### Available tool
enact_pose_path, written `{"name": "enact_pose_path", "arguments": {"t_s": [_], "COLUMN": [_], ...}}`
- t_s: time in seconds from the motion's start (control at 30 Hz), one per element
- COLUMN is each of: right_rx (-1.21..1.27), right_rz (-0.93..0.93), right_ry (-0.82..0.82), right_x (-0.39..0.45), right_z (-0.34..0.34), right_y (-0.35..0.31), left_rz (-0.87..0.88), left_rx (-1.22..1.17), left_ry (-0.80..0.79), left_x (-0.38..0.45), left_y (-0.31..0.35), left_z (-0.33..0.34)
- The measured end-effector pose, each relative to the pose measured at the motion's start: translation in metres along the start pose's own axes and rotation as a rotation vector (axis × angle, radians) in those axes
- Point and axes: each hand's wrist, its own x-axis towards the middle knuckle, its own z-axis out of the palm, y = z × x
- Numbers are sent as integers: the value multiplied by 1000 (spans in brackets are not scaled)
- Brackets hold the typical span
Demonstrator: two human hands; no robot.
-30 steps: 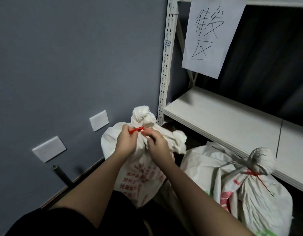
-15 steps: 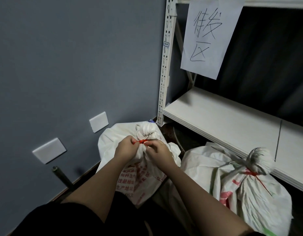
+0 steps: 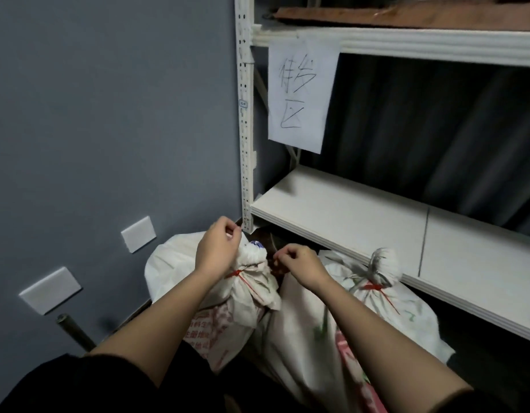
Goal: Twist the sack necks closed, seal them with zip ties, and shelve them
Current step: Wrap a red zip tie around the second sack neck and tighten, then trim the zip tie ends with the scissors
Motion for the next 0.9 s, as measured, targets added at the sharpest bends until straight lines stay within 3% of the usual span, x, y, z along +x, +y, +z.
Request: {"name": "enact_pose_path", "arguments": {"t_s": [0.2,0.43,0.67,0.9], "right_rx": [6,0,-62,-115], "right_rz": [64,183,360,581], "right_ry": [120,368,559,633], "right_x": [-44,-109,-168,-186], "right_z": [-93,-217,-322,-391], "right_y": [6,50,139,252], "left_rz": [21,168,289,333], "left_rx": [-147,-154,-99,-14], "left_ry": [-353,-550,-737,-863], "left_x": [-7,-51,-107,-131], "left_y": [102,215,302,348], "left_z": [58,147,250,362]}}
